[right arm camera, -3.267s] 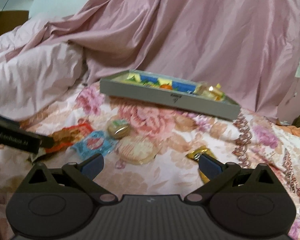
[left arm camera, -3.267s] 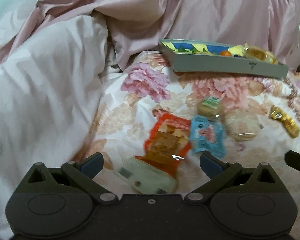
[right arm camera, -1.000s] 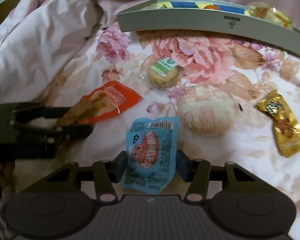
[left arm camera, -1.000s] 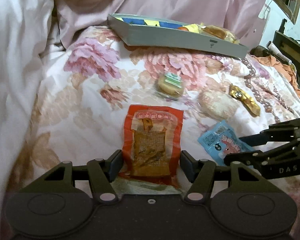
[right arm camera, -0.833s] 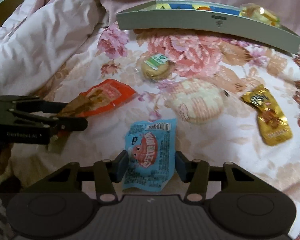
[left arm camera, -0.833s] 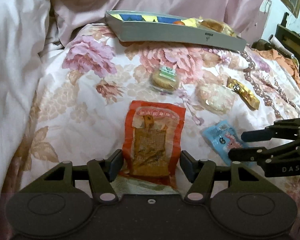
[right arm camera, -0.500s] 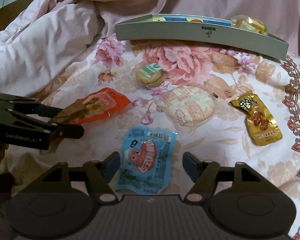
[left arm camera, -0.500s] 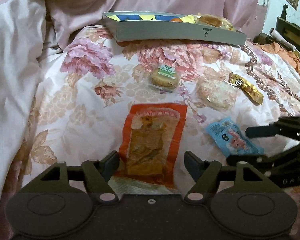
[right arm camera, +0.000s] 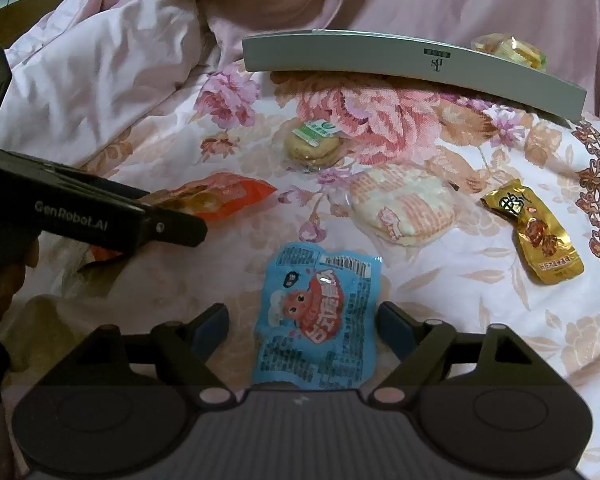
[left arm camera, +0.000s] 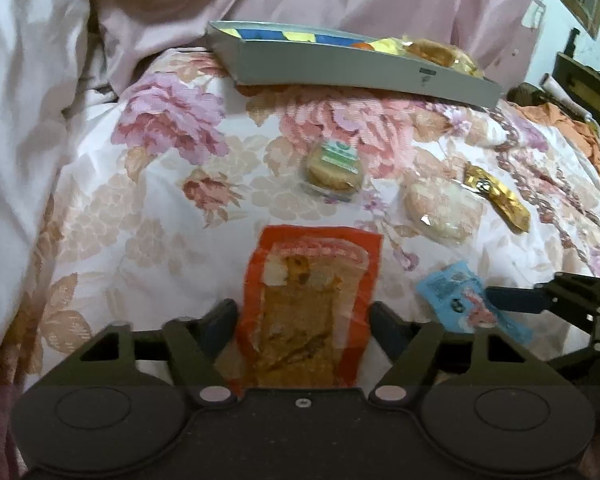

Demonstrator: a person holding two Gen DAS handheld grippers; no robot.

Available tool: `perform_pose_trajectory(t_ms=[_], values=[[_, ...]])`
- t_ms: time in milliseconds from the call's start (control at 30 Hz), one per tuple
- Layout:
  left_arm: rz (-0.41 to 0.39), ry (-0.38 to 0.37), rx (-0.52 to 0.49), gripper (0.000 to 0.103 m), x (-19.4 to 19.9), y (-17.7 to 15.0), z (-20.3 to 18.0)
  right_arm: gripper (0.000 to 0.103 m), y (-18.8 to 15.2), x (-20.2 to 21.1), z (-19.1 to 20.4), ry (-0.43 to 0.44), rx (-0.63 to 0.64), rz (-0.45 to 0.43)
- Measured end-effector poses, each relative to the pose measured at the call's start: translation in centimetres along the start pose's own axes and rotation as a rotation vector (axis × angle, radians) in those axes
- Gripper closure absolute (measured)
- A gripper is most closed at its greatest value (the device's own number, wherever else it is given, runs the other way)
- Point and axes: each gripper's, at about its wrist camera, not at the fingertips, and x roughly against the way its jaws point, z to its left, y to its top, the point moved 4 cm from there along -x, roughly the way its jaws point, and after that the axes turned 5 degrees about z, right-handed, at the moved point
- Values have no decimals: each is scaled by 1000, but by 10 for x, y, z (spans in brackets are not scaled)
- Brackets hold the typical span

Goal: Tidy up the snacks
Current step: 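Grasp the orange jerky packet with left tool while right tool grasps the blue pouch, then carry the jerky packet and blue pouch to the grey tray and lower them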

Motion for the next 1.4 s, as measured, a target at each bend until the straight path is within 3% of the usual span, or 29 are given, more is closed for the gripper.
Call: perform_pose_trajectory(t_ms=[167, 400, 800, 1167, 1400], values=[[13, 12, -10, 37, 2, -2, -6, 38, -2, 3, 1, -6, -9, -12], [-3, 5, 1, 38, 11, -3, -13, 40, -2, 5, 3, -7, -5, -15], [-72, 1, -84, 41, 23, -1, -40, 40, 0, 12, 8, -61, 84, -50], [-102, 21, -10, 41, 31, 13, -42, 40, 8, 21, 7, -116, 132, -121], [-146, 31, 9, 41, 45, 27, -59, 40, 17, 42, 2, -150, 132, -209]])
